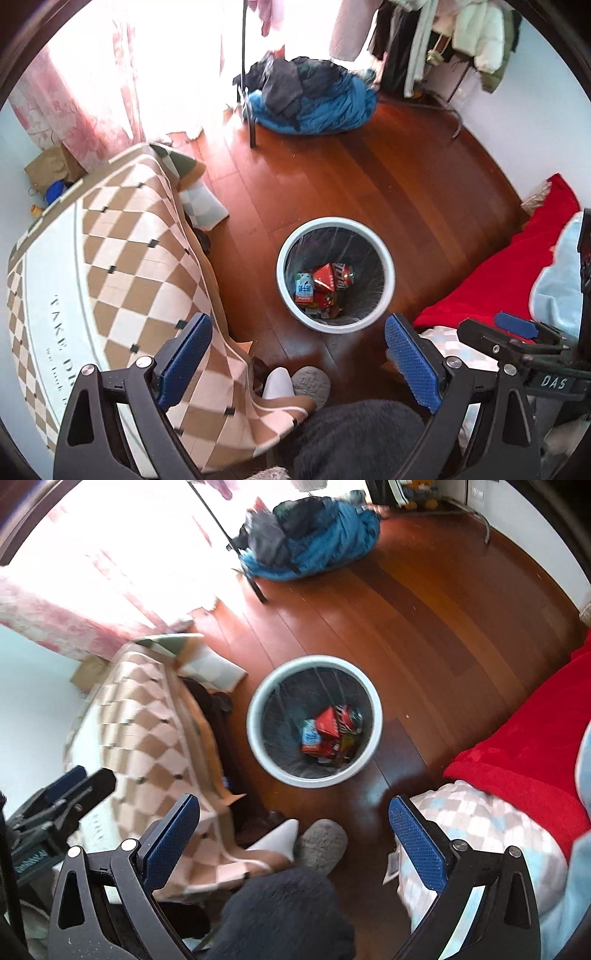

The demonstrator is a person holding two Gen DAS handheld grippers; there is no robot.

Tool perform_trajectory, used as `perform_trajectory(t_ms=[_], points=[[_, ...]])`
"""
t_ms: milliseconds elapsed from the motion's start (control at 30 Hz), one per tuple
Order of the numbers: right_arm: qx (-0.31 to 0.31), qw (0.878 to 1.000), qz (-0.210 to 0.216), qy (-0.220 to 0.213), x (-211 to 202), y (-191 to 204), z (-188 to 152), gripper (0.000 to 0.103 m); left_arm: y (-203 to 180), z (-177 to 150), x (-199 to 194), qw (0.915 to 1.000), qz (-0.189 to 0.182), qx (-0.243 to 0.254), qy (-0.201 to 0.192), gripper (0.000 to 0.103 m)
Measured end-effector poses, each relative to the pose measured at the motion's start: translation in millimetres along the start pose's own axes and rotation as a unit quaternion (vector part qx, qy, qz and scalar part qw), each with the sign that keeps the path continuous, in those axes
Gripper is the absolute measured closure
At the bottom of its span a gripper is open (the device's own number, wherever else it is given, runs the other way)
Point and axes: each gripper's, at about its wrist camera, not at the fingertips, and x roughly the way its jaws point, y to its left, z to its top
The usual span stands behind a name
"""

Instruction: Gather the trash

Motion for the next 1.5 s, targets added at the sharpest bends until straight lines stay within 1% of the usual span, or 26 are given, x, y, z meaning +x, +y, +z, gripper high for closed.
perform_trajectory(t_ms=[133, 333, 600, 833, 1100, 1200, 1367, 1400, 1433, 1500], points=[[-0.012, 0.999, 0.022, -0.026, -48.4, 17.9, -15.5, 0.0, -2.8, -10.8, -43.4, 0.9995, -0.023, 0.007, -0.022, 0.007], [-0.028, 0.997, 0.051, -0.055, -111.7, 38.5, -33.8, 0.0, -3.2, -21.4, -95.4, 0.9975, -0.054, 0.014, -0.044, 0.007], [-0.05, 0.993, 0.075, -0.075, -168.2, 61.5, -53.6, 0.0, 4.5, -31.3, -144.8, 0.9946, -0.078, 0.018, -0.066, 0.007], [-0.065, 0.991, 0.083, -0.078, -189.2, 73.4, -62.4, 0.0, 14.7, -40.2, -164.2, 0.9932, -0.092, 0.014, -0.07, 0.007], [-0.07, 0.991, 0.09, -0.068, -191.5, 83.0, -64.8, 0.0, 23.5, -43.3, -169.2, 0.9926, -0.105, 0.002, -0.06, 0.007], [-0.071, 0.991, 0.088, -0.067, -190.5, 84.0, -63.4, 0.0, 25.7, -43.3, -170.3, 0.9931, -0.102, 0.001, -0.057, 0.007], [-0.073, 0.991, 0.087, -0.066, -188.4, 88.9, -63.6, 0.0, 29.3, -44.1, -174.1, 0.9933, -0.097, -0.002, -0.064, 0.007], [-0.073, 0.991, 0.086, -0.065, -188.3, 89.3, -64.0, 0.0, 30.7, -43.6, -174.1, 0.9933, -0.096, -0.004, -0.064, 0.006], [-0.074, 0.991, 0.087, -0.064, -187.6, 90.7, -63.8, 0.0, 31.4, -43.5, -173.9, 0.9935, -0.095, -0.007, -0.063, 0.001], [-0.075, 0.992, 0.086, -0.062, -186.4, 92.3, -63.3, 0.0, 33.2, -43.5, -174.6, 0.9933, -0.095, -0.011, -0.065, 0.0]])
